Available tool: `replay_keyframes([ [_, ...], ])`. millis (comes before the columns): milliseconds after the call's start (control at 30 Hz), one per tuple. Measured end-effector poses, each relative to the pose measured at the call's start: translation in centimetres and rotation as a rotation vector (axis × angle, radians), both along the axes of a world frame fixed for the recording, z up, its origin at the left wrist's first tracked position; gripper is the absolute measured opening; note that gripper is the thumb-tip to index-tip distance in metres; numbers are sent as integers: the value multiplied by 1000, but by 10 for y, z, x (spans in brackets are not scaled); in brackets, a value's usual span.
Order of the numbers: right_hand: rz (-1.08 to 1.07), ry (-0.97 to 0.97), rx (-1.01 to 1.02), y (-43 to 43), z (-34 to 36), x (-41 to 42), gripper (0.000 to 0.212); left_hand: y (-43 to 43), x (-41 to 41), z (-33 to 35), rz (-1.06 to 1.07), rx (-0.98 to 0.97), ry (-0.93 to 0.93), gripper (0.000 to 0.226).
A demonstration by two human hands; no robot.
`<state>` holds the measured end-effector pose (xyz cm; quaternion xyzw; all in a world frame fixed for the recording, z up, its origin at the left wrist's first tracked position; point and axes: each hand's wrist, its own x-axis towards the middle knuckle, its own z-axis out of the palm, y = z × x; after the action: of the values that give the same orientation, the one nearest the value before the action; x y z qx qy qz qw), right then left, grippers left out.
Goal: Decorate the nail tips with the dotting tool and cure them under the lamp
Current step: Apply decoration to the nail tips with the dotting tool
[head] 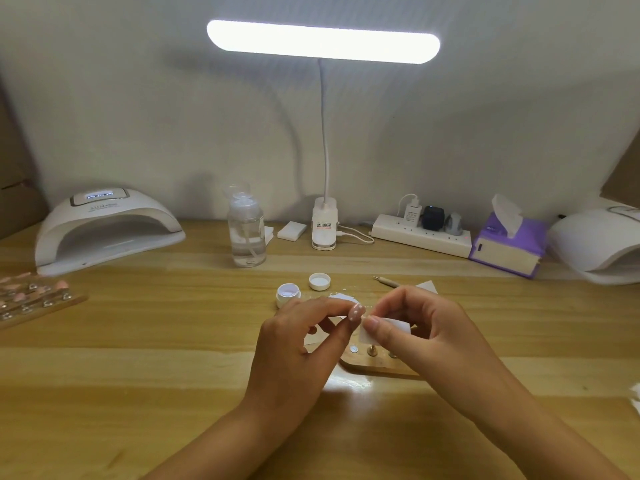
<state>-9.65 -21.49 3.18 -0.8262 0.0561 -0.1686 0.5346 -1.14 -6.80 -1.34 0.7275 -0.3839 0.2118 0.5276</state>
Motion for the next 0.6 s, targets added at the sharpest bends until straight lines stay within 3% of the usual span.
replay_keyframes([
  [600,14,-6,1,1,-3,1,4,1,1,-2,-7,5,-28,15],
])
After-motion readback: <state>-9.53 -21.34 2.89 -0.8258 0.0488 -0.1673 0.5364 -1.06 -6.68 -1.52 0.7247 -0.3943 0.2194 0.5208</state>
